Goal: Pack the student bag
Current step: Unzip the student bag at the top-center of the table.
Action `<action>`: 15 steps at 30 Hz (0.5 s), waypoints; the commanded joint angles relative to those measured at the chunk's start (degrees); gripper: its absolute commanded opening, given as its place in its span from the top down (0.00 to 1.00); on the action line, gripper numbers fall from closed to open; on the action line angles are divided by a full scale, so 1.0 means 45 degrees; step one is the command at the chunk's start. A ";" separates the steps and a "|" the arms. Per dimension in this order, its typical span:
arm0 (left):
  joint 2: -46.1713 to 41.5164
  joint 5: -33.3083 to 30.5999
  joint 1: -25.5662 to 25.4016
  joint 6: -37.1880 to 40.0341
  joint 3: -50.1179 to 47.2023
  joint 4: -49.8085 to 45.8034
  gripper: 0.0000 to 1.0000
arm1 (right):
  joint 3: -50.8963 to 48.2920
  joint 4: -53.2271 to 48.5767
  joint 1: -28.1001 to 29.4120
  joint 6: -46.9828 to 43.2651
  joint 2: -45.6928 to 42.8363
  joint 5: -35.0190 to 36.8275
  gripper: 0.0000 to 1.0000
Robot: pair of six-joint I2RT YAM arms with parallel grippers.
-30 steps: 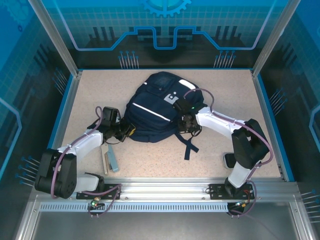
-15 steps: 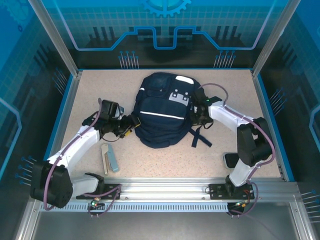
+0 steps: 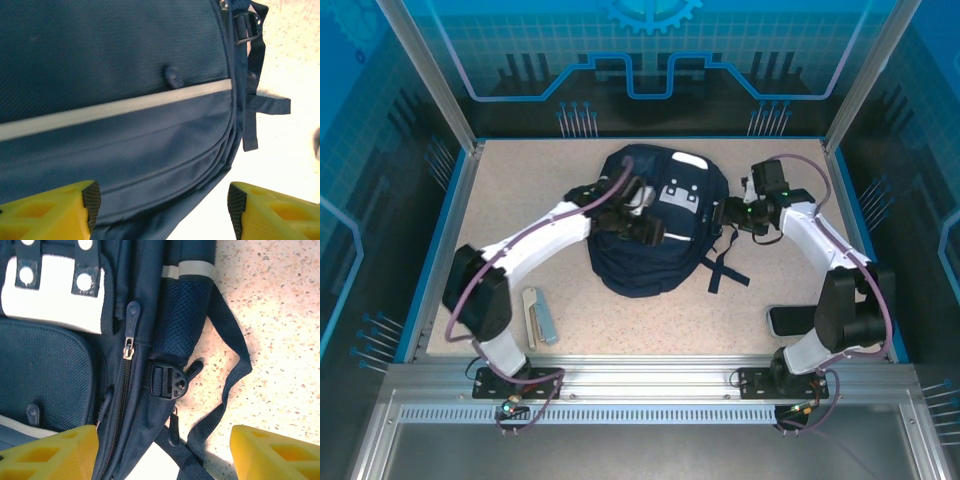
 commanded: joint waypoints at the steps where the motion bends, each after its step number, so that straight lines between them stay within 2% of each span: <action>1: 0.1264 -0.1754 -0.0846 0.0760 0.1559 -0.1330 0.32 | 0.0044 0.0111 -0.0503 0.0710 0.0356 -0.1789 0.33; 5: 0.2554 -0.2817 -0.1970 0.1158 0.2832 -0.1381 0.33 | 0.0767 -0.0111 -0.0602 0.0797 0.1061 -0.2224 0.38; 9: 0.3604 -0.4059 -0.2868 0.2426 0.3779 -0.1879 0.32 | 0.1738 -0.0615 -0.0590 0.0778 0.2203 -0.2381 0.43; 12: 0.4129 -0.4893 -0.3126 0.3033 0.4134 -0.2413 0.31 | 0.2626 -0.1093 -0.0355 0.0428 0.3127 -0.2538 0.48; 15: 0.4344 -0.5097 -0.3136 0.3078 0.4000 -0.2616 0.30 | 0.3724 -0.1980 0.0137 0.0194 0.4053 -0.1651 0.54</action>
